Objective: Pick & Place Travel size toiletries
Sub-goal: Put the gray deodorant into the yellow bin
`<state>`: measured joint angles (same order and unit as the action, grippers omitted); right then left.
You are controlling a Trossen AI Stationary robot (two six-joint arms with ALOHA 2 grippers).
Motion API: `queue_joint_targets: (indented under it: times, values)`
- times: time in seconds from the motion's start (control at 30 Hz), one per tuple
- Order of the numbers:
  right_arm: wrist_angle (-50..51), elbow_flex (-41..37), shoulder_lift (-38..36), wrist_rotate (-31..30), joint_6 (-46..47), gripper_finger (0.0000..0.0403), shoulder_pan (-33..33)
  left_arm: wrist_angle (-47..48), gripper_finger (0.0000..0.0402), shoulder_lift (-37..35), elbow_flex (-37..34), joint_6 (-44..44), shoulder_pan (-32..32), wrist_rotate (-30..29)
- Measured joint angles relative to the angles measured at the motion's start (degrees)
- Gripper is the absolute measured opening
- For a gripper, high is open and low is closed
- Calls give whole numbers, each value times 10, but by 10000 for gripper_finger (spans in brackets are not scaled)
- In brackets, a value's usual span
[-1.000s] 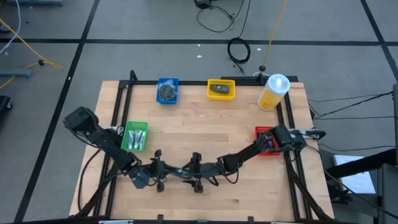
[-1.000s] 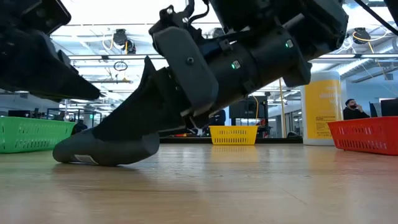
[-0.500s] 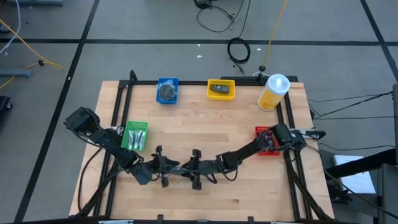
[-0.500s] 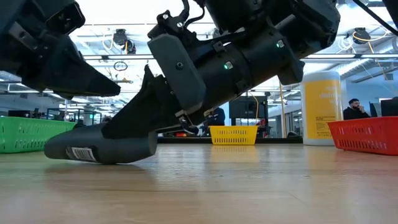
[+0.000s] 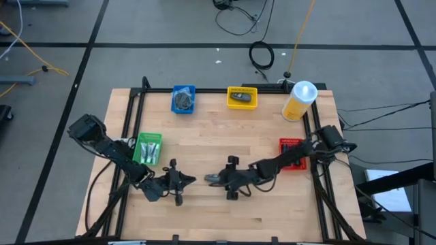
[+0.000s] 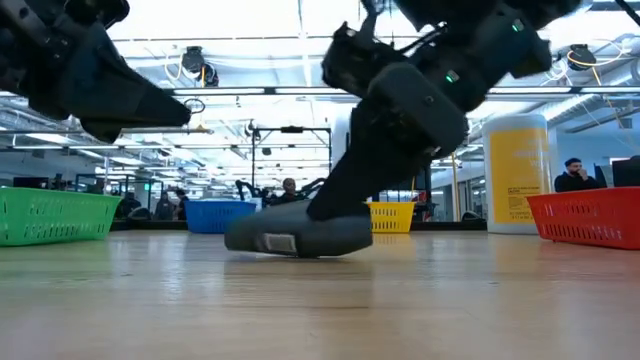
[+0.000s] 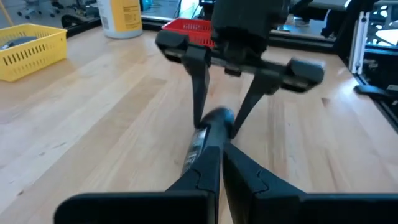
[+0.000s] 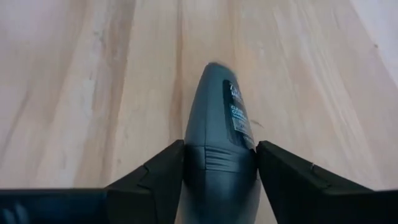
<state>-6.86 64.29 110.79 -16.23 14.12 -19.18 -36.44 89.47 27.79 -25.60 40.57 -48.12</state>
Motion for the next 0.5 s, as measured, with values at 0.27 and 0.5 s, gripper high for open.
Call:
queue_joint_targets:
  times: [0.27, 0.5]
  values:
    - [-155, -101, -9, 41, 2, 238, 2, 6, 17, 2, 0, -4, -4, 0]
    - [-221, -141, -9, 35, 1, 301, 1, 7, 17, 2, 0, -2, -4, 0]
